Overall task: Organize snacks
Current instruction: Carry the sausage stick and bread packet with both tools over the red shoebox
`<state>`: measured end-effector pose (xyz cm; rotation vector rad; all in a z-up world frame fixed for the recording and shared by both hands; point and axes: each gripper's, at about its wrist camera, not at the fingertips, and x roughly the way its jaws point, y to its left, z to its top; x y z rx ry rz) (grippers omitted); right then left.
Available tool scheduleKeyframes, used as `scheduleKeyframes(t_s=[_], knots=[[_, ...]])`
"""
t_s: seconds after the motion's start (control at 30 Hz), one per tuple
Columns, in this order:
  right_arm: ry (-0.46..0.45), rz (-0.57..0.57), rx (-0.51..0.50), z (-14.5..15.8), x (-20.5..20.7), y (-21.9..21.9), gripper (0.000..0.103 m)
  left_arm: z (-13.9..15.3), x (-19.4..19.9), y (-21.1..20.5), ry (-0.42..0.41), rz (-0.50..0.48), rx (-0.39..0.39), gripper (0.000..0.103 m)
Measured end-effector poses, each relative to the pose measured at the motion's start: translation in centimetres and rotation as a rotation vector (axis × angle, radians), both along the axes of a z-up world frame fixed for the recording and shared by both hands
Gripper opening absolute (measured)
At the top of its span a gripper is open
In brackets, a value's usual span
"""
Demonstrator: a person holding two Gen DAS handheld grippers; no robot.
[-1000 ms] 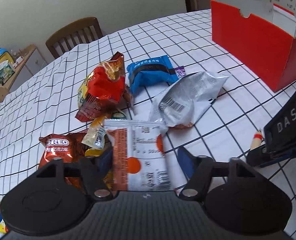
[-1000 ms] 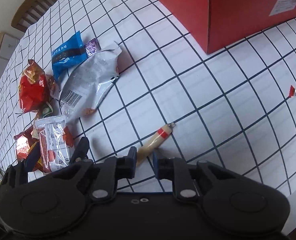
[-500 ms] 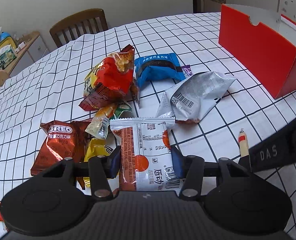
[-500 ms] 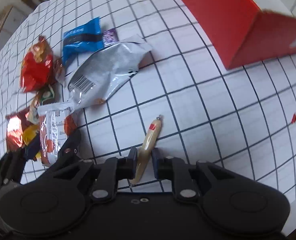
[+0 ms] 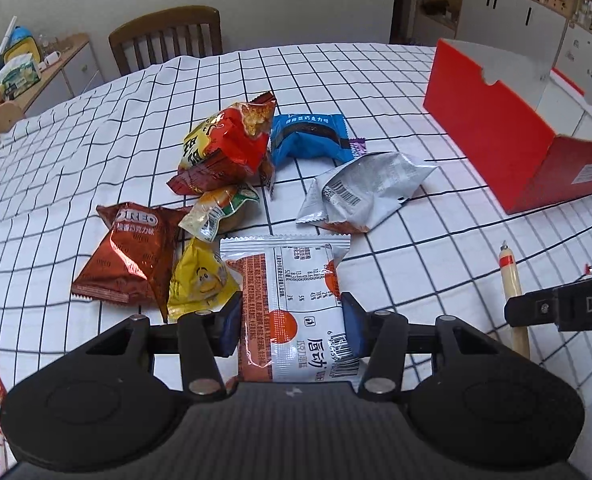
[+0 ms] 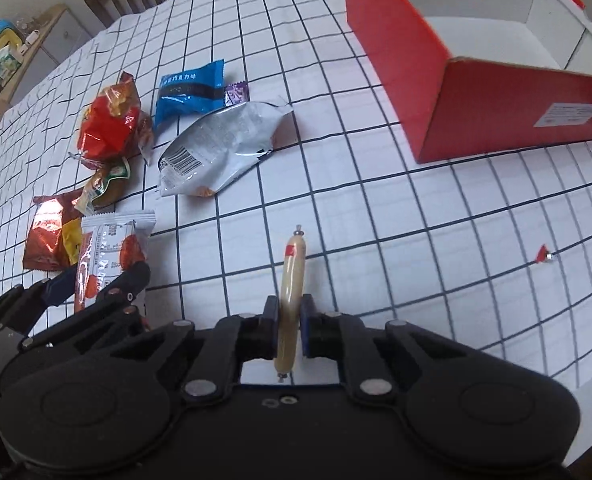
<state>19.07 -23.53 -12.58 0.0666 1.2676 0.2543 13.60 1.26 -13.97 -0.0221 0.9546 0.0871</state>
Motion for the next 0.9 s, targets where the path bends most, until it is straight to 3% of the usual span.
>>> scheduleKeyframes(t_s=[0.2, 0.43, 0.9], knots=[[-0.074, 0.064, 0.006, 2.6, -1.6, -2.1, 0.008, 1.9, -1.9, -0.6, -0.014, 0.017, -0.044, 0.049], [-0.135, 0.114, 0.029, 5.5, -2.0, -5.2, 0.008, 4.5, -2.5, -2.9, -0.044, 0.005, -0.036, 0.049], [-0.295, 0.171, 0.017, 11.3, 1.9, -11.7, 0.008, 10.3, 1.4, -9.3, -0.132, -0.035, -0.057, 0.049]])
